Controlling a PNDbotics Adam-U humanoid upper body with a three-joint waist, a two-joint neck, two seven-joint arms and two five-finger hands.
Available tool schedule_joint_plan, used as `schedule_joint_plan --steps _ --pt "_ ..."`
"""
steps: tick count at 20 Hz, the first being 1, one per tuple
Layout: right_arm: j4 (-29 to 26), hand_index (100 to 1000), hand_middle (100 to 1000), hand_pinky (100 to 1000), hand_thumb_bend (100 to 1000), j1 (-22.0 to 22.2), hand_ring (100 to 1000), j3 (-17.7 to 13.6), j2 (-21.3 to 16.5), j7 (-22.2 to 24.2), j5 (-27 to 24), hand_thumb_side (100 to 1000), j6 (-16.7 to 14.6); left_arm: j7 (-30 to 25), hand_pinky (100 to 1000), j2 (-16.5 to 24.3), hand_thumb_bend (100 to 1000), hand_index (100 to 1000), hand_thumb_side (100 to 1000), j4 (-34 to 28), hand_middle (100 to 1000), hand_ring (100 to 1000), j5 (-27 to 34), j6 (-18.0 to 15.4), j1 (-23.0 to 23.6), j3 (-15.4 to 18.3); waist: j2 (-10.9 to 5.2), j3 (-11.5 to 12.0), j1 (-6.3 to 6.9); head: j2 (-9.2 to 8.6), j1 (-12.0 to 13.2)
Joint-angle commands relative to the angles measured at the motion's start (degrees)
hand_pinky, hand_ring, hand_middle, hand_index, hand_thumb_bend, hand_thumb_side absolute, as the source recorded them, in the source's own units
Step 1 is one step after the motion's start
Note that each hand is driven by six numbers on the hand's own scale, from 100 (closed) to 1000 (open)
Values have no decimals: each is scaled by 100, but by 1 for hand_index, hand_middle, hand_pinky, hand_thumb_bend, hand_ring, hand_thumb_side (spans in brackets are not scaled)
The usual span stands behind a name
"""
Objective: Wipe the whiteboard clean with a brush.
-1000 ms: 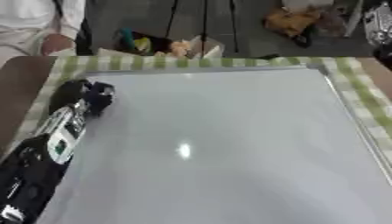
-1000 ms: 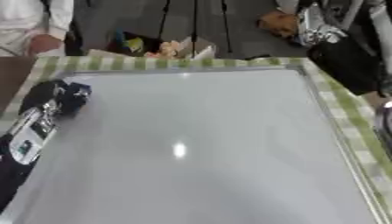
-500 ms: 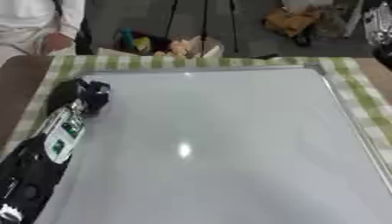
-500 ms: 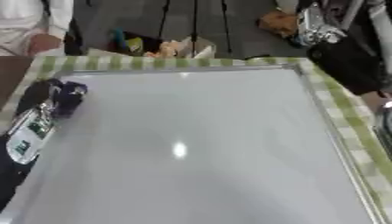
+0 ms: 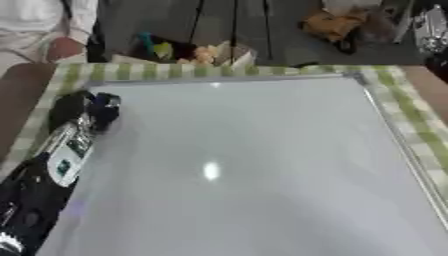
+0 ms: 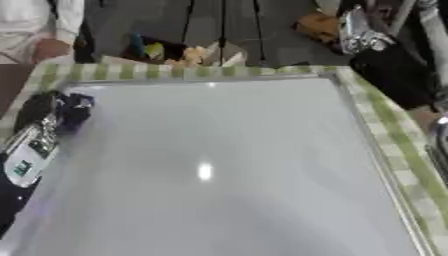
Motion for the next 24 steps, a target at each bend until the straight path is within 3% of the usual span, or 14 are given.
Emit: schedule_joint_plan --steps 1,9,24 --pt "-73 837 832 834 100 -77 870 -43 -125 14 -34 1000 -15 -159 100 24 100 756 746 139 458 268 53 -36 102 -100 -62 10 -42 7 4" --pt "-73 836 832 834 100 -103 870 -42 -106 11 -36 1000 -20 -547 100 -173 100 752 754 -53 453 263 104 -218 49 -370 -71 -4 -43 -1 31" --pt "-73 836 832 834 100 -105 870 -34 -78 10 -43 1000 -21 -1147 100 -434 100 750 759 -343 455 266 -426 -607 -51 -780 -87 -18 -17 -3 114"
